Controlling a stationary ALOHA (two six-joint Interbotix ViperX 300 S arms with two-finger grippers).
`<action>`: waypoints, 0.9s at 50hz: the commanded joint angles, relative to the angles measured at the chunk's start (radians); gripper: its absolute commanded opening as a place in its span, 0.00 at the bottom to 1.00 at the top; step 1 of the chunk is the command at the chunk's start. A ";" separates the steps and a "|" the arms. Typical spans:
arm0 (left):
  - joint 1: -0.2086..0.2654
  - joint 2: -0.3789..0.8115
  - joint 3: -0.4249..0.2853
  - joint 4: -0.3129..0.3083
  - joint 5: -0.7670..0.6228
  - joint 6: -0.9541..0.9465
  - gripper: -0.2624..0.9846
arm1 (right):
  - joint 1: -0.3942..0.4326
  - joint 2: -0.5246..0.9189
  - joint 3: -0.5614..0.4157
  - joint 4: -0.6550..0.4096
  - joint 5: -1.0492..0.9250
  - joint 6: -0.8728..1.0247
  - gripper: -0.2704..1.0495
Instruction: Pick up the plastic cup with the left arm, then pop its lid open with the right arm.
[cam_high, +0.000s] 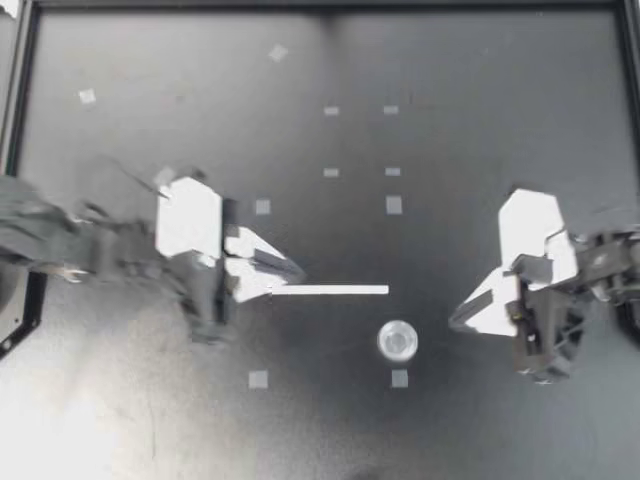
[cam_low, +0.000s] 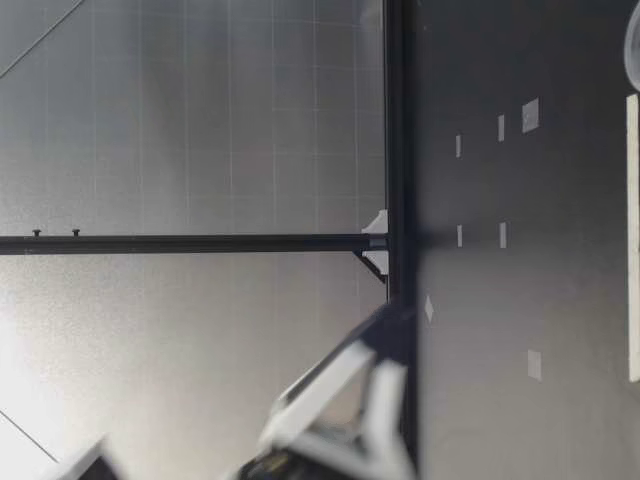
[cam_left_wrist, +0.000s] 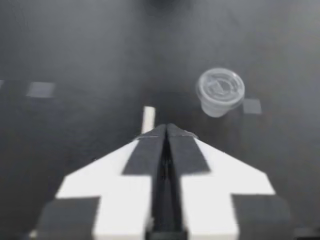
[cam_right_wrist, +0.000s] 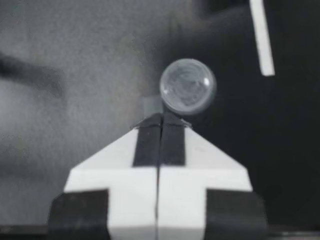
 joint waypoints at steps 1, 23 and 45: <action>-0.028 0.054 -0.055 0.005 -0.029 -0.002 0.39 | 0.031 0.040 -0.011 0.009 -0.086 0.002 0.15; -0.083 0.259 -0.173 0.000 -0.034 -0.011 0.70 | 0.046 0.284 0.008 0.028 -0.345 0.067 0.15; -0.097 0.376 -0.273 0.002 -0.038 -0.003 0.70 | 0.054 0.316 0.006 0.026 -0.365 0.109 0.15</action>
